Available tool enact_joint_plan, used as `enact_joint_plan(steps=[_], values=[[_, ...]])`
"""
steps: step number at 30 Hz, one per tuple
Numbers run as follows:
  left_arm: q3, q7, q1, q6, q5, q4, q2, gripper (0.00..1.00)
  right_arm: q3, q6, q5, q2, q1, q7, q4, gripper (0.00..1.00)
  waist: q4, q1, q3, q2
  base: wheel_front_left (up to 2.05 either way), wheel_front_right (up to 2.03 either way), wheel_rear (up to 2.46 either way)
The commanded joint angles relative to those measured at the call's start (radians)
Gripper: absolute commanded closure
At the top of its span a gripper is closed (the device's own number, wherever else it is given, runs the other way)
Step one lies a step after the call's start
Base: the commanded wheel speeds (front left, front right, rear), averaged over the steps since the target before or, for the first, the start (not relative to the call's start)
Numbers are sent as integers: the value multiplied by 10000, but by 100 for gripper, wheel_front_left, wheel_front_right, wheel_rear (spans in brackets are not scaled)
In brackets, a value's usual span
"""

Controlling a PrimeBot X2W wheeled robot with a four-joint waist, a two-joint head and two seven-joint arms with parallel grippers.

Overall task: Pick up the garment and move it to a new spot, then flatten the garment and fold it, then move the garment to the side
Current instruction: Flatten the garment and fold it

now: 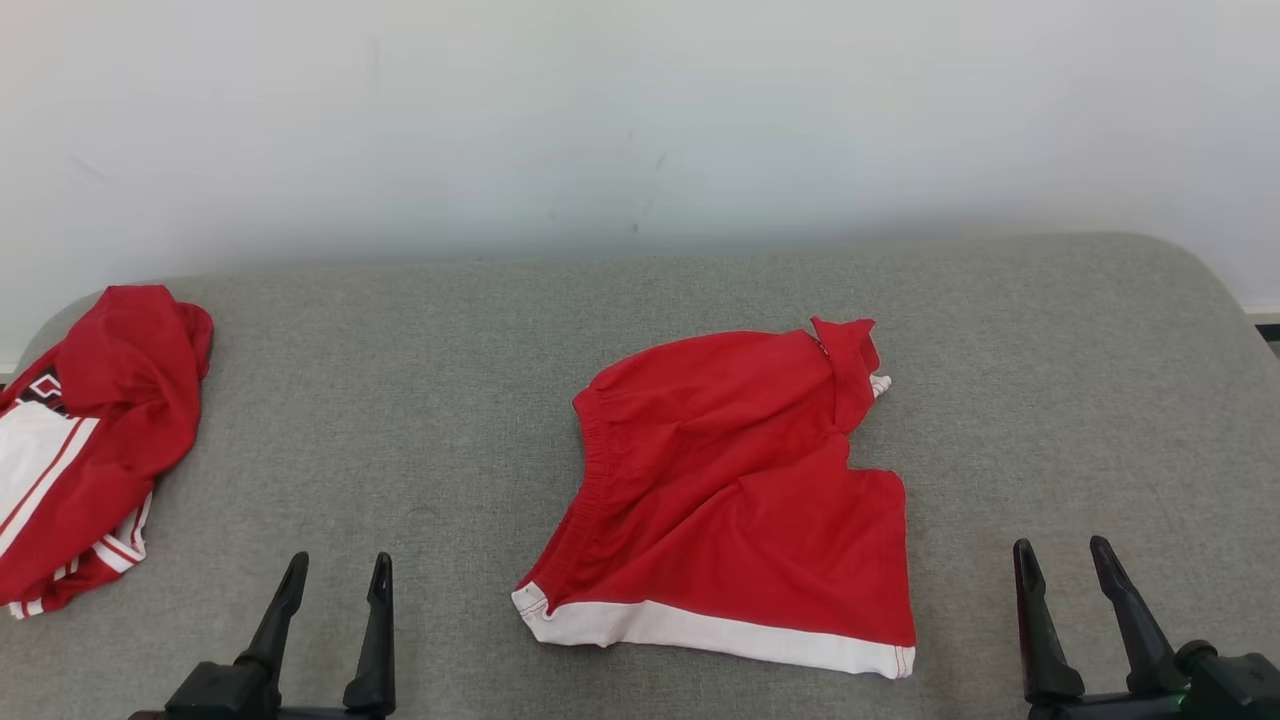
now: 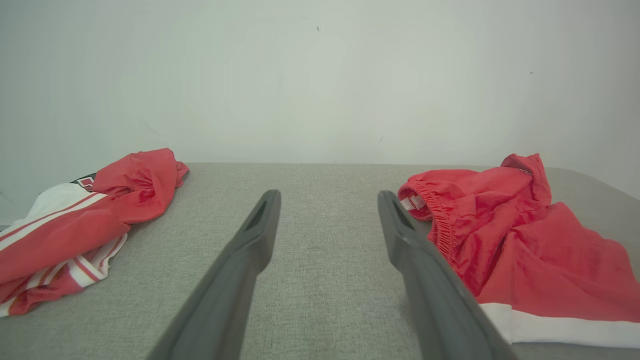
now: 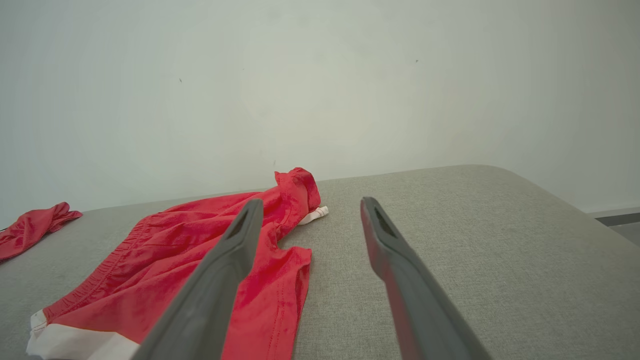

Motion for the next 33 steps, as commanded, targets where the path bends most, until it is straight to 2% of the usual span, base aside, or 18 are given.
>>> enact_joint_plan(steps=[1,30,33], values=[[60,-8,164,22,108,-57,25,0,25,-24,-84,43,165,-4,-58,0,44,1,-26,0,0,0,0],[26,-7,231,41,323,-20,0,0,512,-22,-95,99,45,-2,300,0,65,1,18,0,0,0,0],[-136,-8,-64,5,283,171,215,0,694,-22,-66,-2,-26,-4,555,0,18,1,99,0,0,0,0]])
